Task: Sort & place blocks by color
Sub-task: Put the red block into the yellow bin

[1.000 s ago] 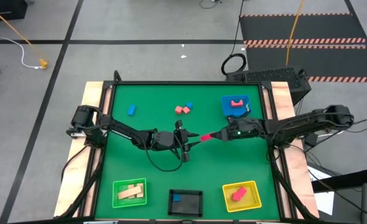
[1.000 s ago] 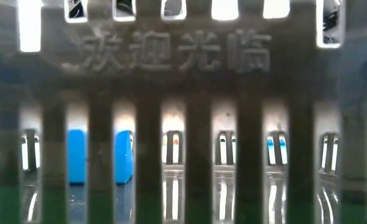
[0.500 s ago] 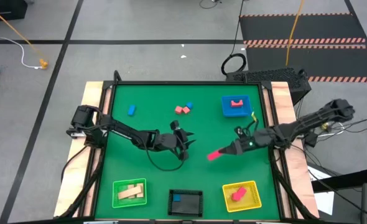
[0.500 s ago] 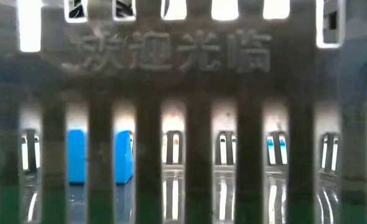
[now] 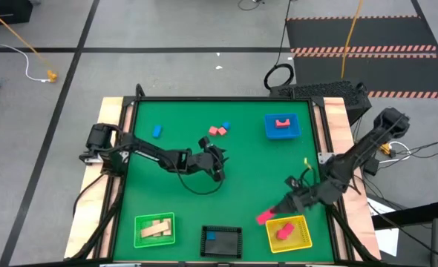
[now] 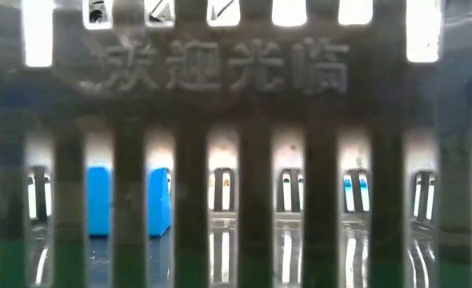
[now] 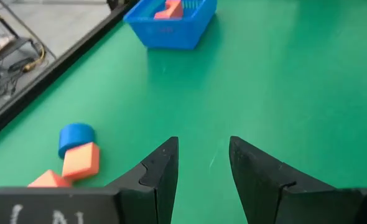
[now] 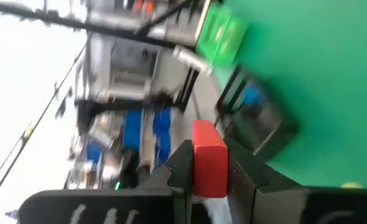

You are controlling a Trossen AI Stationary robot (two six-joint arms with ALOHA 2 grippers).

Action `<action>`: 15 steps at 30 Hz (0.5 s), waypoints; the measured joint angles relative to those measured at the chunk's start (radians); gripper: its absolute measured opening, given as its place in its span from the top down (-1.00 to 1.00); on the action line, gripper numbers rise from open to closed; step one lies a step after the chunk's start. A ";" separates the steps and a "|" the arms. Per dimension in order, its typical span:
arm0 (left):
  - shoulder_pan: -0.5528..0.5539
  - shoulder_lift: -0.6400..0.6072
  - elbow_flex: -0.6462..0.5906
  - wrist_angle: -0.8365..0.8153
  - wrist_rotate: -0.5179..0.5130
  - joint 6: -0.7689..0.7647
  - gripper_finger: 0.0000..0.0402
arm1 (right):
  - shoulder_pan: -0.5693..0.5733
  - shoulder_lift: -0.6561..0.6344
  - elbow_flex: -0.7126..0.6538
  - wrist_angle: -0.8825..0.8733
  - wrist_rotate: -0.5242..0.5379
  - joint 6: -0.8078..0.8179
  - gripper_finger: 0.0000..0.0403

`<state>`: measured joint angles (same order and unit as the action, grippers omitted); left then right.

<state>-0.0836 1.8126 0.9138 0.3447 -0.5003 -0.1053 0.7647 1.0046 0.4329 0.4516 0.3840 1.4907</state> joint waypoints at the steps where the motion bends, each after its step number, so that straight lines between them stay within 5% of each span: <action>1: 0.003 0.000 0.000 -0.014 0.000 -0.007 0.28 | 0.027 0.006 0.010 0.001 -0.020 -0.006 0.78; 10: 0.023 0.000 0.000 -0.089 0.000 -0.048 0.28 | 0.190 0.032 0.034 -0.159 -0.026 0.286 0.78; 15: 0.022 0.000 0.000 -0.089 0.000 -0.048 0.28 | 0.200 0.032 0.034 -0.332 -0.132 0.481 0.71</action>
<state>-0.0612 1.8122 0.9138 0.2558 -0.4999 -0.1528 0.9646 1.0367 0.4671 0.1191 0.2520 1.9720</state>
